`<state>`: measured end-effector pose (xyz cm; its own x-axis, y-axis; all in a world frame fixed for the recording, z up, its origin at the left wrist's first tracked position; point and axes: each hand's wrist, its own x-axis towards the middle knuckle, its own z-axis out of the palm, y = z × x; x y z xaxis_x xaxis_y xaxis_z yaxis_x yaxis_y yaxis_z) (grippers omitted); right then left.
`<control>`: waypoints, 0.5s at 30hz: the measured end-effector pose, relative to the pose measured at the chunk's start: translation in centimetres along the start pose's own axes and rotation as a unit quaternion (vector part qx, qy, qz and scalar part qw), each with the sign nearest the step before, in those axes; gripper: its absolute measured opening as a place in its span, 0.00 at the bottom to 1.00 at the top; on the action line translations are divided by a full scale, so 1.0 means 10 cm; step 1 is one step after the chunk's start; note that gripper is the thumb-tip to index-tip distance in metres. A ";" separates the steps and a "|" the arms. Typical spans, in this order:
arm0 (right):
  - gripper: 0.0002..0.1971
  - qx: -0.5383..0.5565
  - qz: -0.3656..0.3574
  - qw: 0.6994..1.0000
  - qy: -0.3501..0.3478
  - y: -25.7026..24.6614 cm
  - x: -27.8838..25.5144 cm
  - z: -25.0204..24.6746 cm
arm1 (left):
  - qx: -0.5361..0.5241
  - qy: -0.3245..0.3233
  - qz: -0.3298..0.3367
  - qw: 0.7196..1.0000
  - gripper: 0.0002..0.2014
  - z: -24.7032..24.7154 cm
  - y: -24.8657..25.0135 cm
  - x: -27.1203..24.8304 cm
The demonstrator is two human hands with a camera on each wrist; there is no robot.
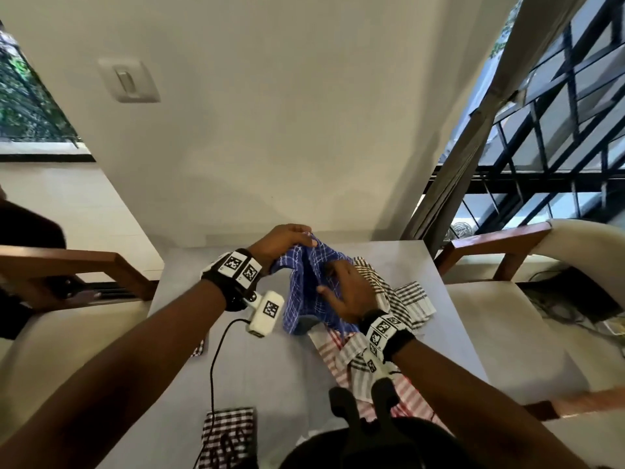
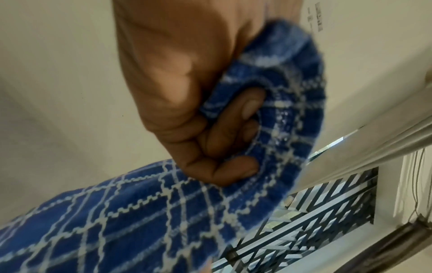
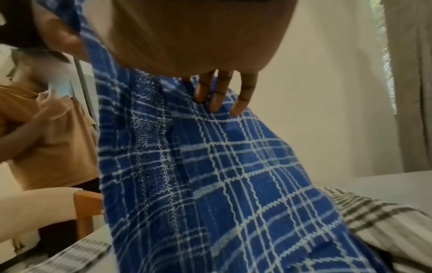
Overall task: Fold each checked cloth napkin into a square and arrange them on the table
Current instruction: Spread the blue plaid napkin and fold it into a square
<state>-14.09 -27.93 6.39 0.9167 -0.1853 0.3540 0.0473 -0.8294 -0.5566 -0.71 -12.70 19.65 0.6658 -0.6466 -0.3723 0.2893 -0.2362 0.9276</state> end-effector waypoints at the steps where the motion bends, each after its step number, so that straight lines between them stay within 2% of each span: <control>1: 0.28 -0.013 0.001 1.000 -0.006 -0.08 0.03 0.07 | -0.004 -0.005 0.000 1.000 0.20 -0.01 0.03 -0.04; 3: 0.30 -0.033 0.036 0.998 -0.026 -0.18 0.09 0.18 | -0.036 -0.009 -0.008 0.999 0.20 -0.02 0.08 -0.10; 7: 0.14 -0.116 0.104 0.986 -0.055 -0.02 0.12 0.25 | -0.058 -0.031 -0.007 0.998 0.18 -0.21 0.18 -0.19; 11: 0.11 -0.127 0.160 0.979 -0.029 0.27 0.06 0.08 | -0.024 -0.044 0.004 0.999 0.12 -0.56 0.23 -0.26; 13: 0.09 -0.099 0.191 0.976 -0.006 0.41 0.08 -0.07 | 0.018 -0.046 0.000 0.999 0.12 -0.72 0.27 -0.31; 15: 0.11 -0.077 0.202 0.976 0.036 0.49 0.19 -0.27 | 0.152 -0.035 0.010 0.988 0.13 -0.90 0.29 -0.33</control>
<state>-13.21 -33.78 6.35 0.8172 -0.5459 0.1848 -0.3778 -0.7495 -0.5436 4.16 -4.69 23.33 0.6167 -0.6997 -0.3608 0.0495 -0.4229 0.9048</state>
